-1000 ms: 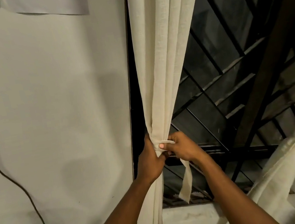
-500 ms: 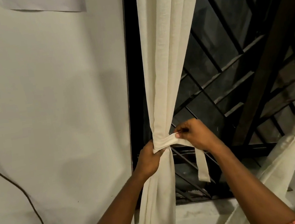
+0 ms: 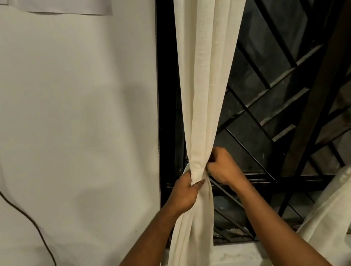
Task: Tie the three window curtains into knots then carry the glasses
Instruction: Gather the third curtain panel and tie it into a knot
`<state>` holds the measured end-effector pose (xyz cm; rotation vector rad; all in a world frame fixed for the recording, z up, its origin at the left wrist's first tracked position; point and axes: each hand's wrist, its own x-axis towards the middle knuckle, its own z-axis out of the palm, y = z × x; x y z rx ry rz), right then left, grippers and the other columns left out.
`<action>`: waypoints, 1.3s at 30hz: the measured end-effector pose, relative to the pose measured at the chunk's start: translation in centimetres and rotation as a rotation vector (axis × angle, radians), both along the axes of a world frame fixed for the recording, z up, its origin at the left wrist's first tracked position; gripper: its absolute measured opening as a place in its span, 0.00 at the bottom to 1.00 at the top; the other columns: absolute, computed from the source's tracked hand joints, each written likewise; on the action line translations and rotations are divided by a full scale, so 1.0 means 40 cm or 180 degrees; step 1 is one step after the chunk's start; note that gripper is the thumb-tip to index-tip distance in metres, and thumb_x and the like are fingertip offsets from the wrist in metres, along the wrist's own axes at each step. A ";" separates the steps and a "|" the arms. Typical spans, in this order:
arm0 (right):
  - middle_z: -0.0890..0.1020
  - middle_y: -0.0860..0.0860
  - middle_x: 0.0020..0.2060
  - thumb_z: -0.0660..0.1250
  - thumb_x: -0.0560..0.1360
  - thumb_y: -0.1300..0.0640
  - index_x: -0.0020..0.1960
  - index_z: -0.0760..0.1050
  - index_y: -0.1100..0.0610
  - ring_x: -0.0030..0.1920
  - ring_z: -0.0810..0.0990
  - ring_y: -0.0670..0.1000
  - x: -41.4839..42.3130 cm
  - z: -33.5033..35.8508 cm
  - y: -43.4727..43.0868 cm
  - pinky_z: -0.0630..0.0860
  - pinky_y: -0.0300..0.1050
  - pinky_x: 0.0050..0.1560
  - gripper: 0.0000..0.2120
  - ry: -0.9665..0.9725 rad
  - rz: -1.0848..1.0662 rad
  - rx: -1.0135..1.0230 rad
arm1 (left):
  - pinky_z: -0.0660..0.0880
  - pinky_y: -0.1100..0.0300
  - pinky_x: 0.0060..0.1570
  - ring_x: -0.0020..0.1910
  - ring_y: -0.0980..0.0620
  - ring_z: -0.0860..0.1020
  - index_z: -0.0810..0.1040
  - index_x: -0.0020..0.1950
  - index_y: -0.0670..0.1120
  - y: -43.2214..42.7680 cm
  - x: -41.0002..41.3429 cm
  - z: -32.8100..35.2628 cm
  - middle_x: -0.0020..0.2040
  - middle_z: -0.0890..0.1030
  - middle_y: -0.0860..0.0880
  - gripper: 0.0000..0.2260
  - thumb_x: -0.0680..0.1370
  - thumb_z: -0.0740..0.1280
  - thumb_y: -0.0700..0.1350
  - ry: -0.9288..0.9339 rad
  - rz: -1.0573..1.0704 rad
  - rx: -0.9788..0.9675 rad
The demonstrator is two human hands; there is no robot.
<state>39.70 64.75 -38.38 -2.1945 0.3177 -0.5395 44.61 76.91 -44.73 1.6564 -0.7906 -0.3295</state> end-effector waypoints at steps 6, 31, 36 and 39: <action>0.83 0.55 0.52 0.72 0.63 0.63 0.59 0.75 0.56 0.54 0.82 0.54 -0.016 -0.021 -0.005 0.79 0.51 0.55 0.24 0.0170 0.1142 0.1132 | 0.69 0.78 0.51 0.61 0.55 0.73 0.66 0.72 0.47 -0.004 -0.007 -0.004 0.62 0.74 0.53 0.19 0.81 0.62 0.42 -0.0002 -0.0014 -0.0164; 0.83 0.54 0.55 0.75 0.69 0.62 0.64 0.73 0.60 0.56 0.82 0.54 -0.033 -0.031 -0.008 0.79 0.51 0.56 0.25 -0.0018 0.1006 0.1131 | 0.48 0.41 0.74 0.59 0.53 0.77 0.71 0.65 0.53 0.084 0.038 0.003 0.56 0.81 0.54 0.19 0.76 0.67 0.56 -0.1257 0.0770 0.1036; 0.83 0.51 0.55 0.76 0.66 0.61 0.64 0.73 0.57 0.55 0.82 0.50 -0.051 -0.026 -0.024 0.79 0.47 0.55 0.28 -0.0006 0.0975 0.1004 | 0.78 0.50 0.48 0.42 0.55 0.80 0.78 0.56 0.51 0.115 0.031 0.007 0.43 0.82 0.53 0.08 0.80 0.62 0.44 -0.0763 0.0758 0.0585; 0.81 0.50 0.57 0.76 0.65 0.59 0.66 0.71 0.54 0.56 0.81 0.49 -0.057 -0.029 -0.032 0.79 0.48 0.56 0.31 0.0049 0.0966 0.0944 | 0.79 0.50 0.49 0.40 0.54 0.81 0.78 0.52 0.49 0.127 0.042 0.035 0.39 0.82 0.51 0.09 0.82 0.59 0.47 -0.0506 0.0749 0.0458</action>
